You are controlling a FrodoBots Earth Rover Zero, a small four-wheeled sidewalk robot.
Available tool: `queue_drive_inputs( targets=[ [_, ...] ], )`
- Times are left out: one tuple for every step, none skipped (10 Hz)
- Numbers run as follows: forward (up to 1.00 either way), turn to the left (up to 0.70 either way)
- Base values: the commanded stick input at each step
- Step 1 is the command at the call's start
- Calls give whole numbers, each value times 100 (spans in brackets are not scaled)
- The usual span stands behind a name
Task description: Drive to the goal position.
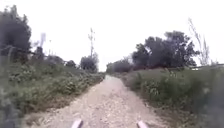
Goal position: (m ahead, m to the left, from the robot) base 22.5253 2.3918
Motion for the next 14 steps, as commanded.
queue_drive_inputs(
  targets=[
    [70,0],
    [70,0],
    [70,0],
    [70,0],
    [70,-29],
    [70,-34],
    [70,-19],
    [70,0],
    [70,0],
    [70,0],
    [70,0],
    [70,0],
    [70,0],
    [70,0]
  ],
)
